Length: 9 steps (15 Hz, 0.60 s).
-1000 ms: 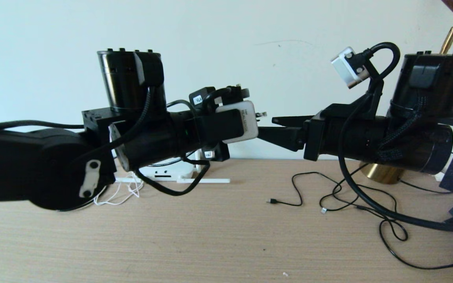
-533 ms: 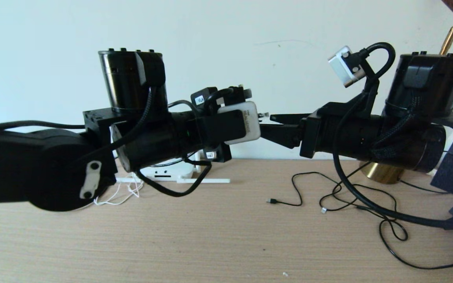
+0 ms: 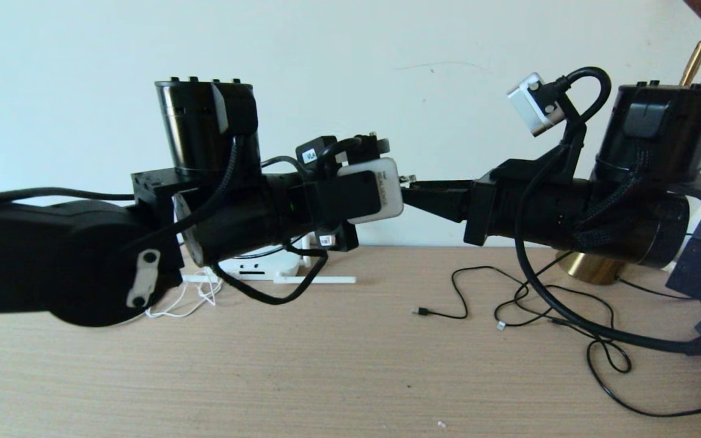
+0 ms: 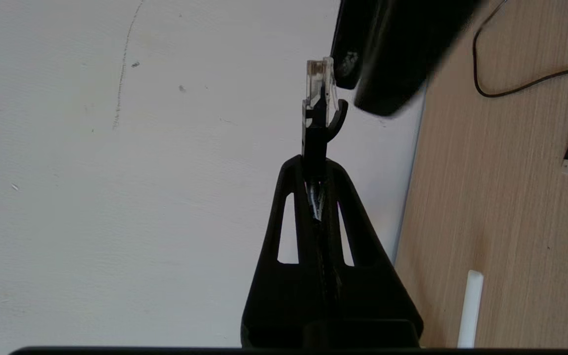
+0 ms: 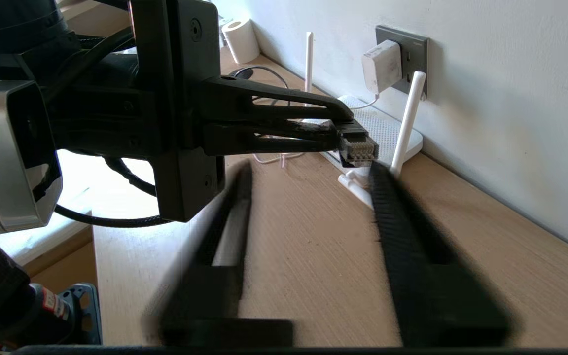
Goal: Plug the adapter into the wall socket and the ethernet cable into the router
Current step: Hand it to the other hand
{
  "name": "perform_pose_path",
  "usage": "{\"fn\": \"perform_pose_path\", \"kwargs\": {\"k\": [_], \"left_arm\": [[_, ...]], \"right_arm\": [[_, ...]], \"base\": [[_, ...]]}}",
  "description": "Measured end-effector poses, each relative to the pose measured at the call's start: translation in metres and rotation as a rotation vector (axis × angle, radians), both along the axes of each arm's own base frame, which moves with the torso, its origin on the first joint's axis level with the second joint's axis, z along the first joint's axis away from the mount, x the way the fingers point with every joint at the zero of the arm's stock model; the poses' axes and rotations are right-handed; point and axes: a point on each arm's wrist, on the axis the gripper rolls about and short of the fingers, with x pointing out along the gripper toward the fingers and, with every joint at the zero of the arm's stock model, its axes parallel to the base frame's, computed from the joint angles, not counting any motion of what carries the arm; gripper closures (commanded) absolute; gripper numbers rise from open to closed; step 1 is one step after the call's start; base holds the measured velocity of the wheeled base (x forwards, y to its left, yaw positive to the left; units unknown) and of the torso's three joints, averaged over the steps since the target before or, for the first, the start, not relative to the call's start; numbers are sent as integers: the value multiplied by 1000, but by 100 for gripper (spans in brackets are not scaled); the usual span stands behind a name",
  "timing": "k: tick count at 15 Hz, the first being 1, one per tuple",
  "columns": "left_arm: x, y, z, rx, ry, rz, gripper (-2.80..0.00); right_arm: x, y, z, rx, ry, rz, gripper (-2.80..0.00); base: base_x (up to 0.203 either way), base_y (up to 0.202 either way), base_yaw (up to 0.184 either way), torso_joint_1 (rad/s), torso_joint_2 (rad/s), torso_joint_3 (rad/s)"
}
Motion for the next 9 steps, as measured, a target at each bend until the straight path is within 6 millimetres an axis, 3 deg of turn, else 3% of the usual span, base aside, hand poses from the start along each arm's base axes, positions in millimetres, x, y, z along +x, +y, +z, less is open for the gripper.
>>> {"fn": "perform_pose_path", "kwargs": {"k": [9], "left_arm": [[1, -1, -2, 2, 3, 1, 0]], "right_arm": [[-1, -1, 0, -1, -2, 2, 0]], "base": [[0, 0, 0, 0, 0, 0]]}}
